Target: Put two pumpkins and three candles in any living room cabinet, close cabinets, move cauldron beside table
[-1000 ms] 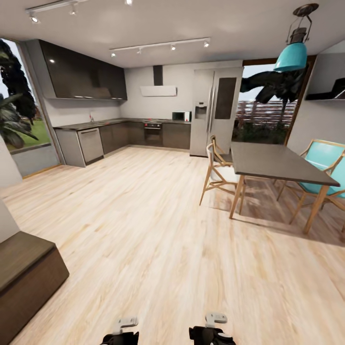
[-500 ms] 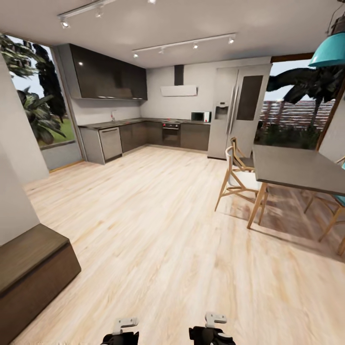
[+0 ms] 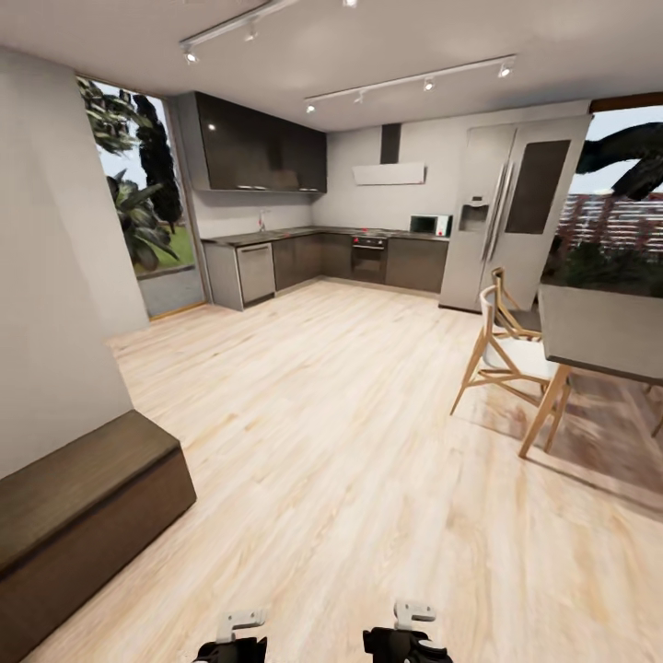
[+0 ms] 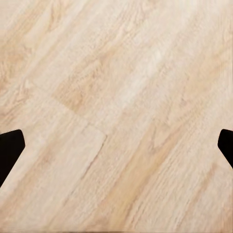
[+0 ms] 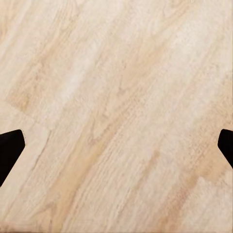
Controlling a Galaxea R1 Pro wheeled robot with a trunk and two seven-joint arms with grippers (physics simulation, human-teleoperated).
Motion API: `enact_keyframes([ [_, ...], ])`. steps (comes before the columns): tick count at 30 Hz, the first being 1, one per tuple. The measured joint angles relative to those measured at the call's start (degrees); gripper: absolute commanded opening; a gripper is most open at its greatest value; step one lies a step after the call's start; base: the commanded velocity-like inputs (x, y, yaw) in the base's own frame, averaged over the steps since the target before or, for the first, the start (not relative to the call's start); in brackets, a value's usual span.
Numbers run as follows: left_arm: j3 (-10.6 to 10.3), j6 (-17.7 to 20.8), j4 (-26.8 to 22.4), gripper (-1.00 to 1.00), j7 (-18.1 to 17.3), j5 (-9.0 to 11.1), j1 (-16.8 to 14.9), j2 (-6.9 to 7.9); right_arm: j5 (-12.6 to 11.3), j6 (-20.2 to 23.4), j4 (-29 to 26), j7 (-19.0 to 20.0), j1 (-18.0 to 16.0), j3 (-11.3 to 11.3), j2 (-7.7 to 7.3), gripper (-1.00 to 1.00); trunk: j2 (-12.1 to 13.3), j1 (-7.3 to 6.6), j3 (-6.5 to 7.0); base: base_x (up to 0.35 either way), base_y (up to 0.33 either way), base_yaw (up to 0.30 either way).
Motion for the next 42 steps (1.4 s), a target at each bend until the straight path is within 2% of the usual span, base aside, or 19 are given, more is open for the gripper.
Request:
enact_keyframes([
  [42,0.05,0.17,0.07,1.0,0.19,0.01,0.0,0.0,0.0,0.0,0.05,0.0,0.0,0.04,0.0,1.0,0.0,0.0,0.0,0.0,0.0,0.288],
])
